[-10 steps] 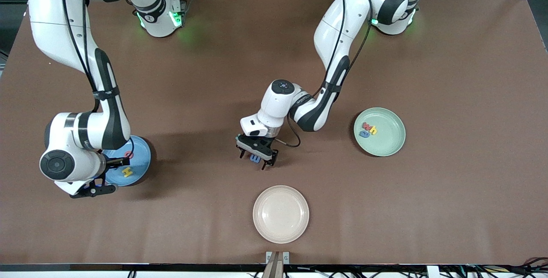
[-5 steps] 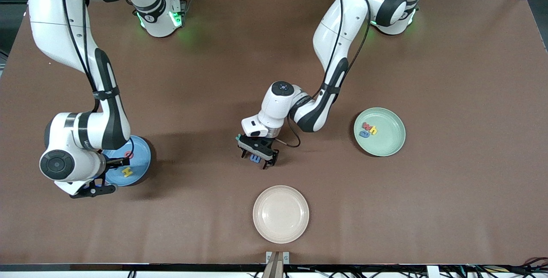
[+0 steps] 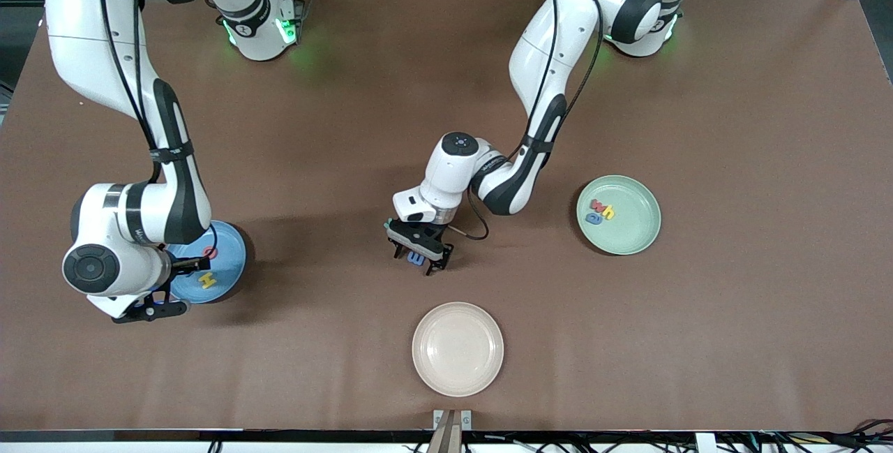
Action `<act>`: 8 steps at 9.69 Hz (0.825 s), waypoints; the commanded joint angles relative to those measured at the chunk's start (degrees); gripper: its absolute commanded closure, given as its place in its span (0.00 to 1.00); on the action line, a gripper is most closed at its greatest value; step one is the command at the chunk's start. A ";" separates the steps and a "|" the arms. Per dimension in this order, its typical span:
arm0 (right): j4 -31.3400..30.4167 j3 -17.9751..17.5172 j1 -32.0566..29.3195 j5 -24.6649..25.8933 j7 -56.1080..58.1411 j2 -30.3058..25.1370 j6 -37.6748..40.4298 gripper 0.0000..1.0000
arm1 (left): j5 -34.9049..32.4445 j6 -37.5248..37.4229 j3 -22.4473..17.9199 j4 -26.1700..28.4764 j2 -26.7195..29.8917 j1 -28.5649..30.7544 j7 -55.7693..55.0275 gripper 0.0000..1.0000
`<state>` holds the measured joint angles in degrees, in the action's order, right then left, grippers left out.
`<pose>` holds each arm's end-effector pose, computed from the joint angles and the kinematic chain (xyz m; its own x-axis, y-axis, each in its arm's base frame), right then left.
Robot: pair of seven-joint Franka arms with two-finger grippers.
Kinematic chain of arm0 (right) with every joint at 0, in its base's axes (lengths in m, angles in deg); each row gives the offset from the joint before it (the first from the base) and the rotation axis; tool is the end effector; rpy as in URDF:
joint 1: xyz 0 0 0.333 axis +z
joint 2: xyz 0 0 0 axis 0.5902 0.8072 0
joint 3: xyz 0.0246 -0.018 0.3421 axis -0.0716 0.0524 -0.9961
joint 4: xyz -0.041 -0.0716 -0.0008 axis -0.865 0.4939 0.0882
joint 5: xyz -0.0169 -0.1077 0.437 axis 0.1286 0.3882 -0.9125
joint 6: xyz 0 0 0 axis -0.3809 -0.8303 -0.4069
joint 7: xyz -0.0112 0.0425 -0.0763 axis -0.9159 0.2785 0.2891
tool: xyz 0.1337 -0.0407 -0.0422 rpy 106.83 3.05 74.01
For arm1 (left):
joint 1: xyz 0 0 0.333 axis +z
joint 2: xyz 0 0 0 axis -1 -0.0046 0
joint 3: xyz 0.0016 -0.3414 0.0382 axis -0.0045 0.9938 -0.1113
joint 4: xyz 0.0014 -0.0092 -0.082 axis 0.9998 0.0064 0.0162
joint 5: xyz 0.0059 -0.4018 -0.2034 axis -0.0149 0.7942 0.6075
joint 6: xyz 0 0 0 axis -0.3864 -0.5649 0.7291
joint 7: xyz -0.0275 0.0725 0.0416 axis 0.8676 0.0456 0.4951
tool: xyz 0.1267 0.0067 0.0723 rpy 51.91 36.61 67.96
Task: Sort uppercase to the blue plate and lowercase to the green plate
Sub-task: 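Lower the left gripper and grasp the blue lowercase m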
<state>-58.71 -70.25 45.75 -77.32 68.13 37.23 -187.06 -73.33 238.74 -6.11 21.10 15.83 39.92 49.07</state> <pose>0.7652 -0.0354 0.2054 0.9705 0.1150 -0.2120 0.1616 -0.9625 0.2180 0.6206 -0.6343 0.0810 0.7386 -0.3440 0.5798 -0.4786 -0.8732 0.0917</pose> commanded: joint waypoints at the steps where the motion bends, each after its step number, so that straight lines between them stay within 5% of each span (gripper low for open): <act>1: -0.49 -0.84 -0.96 0.33 -0.32 -0.40 -0.54 0.00 | 1.24 0.40 -1.04 -1.97 -1.75 -0.90 0.07 0.37; 8: -0.49 -0.84 -0.96 0.33 -0.32 -0.40 -0.54 0.00 | 0.45 0.23 -1.04 -0.31 -1.13 -1.25 0.68 0.32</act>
<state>-58.71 -70.25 45.67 -77.32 68.13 37.23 -187.09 -73.33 238.75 -6.37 21.08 15.82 39.63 49.28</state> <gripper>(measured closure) 0.000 0.317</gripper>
